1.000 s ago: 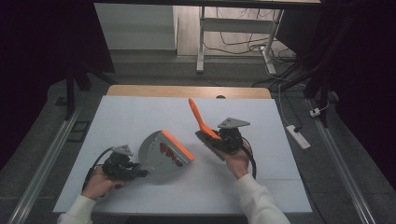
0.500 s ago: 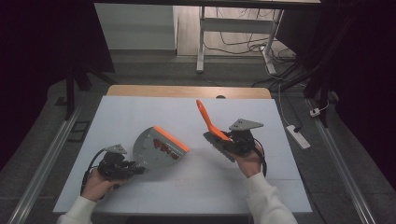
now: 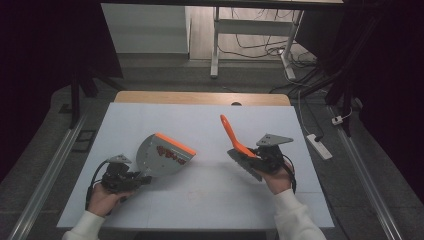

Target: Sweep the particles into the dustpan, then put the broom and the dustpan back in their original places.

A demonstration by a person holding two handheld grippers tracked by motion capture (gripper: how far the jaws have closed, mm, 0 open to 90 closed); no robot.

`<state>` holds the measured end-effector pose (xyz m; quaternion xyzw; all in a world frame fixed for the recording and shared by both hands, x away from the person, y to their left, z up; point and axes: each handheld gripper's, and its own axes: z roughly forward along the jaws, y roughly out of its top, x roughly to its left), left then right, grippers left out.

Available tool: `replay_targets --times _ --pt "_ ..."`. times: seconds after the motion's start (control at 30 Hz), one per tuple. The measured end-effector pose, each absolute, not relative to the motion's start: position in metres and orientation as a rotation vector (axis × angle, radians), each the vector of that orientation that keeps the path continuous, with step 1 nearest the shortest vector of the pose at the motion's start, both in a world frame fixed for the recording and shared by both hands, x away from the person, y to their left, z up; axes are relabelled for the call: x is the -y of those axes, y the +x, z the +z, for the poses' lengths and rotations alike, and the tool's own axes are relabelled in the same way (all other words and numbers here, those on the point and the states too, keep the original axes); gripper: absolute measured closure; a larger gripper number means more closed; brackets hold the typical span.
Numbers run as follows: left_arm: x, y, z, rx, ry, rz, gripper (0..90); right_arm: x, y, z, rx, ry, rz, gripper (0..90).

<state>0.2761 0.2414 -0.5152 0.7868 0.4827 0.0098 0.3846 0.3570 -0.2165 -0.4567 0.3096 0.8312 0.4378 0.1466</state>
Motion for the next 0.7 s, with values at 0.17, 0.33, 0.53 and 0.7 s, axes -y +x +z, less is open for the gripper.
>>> replay_targets --times 0.17,0.33,0.53,0.7 --pt "-0.242 0.273 -0.516 -1.251 1.987 0.038 61.8 0.234 0.352 -0.458 -2.378 0.931 1.280 70.1" --pt "-0.242 0.267 -0.516 -1.265 1.961 0.062 61.8 0.248 0.344 -0.459 -2.364 0.987 1.306 70.1" --pt "-0.239 0.263 -0.516 -1.301 1.936 0.088 61.8 0.261 0.333 -0.458 -2.347 0.987 1.309 70.1" --pt "-0.233 0.261 -0.516 -1.312 1.931 0.097 61.8 0.268 0.329 -0.460 -2.343 0.991 1.300 70.1"
